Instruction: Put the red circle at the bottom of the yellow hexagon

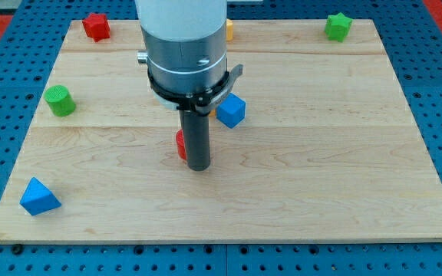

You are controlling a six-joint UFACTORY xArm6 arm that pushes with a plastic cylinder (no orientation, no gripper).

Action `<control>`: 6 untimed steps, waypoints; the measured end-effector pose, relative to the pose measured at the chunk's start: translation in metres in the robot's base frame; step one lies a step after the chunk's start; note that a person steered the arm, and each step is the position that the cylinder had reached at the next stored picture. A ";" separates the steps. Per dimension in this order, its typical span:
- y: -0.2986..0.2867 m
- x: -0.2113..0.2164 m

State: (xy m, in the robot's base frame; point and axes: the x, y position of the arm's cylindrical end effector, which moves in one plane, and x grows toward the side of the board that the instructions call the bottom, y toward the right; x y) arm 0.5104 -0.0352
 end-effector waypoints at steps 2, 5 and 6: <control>-0.024 -0.001; -0.046 -0.025; -0.038 -0.034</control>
State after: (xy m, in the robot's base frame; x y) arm 0.4761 -0.0732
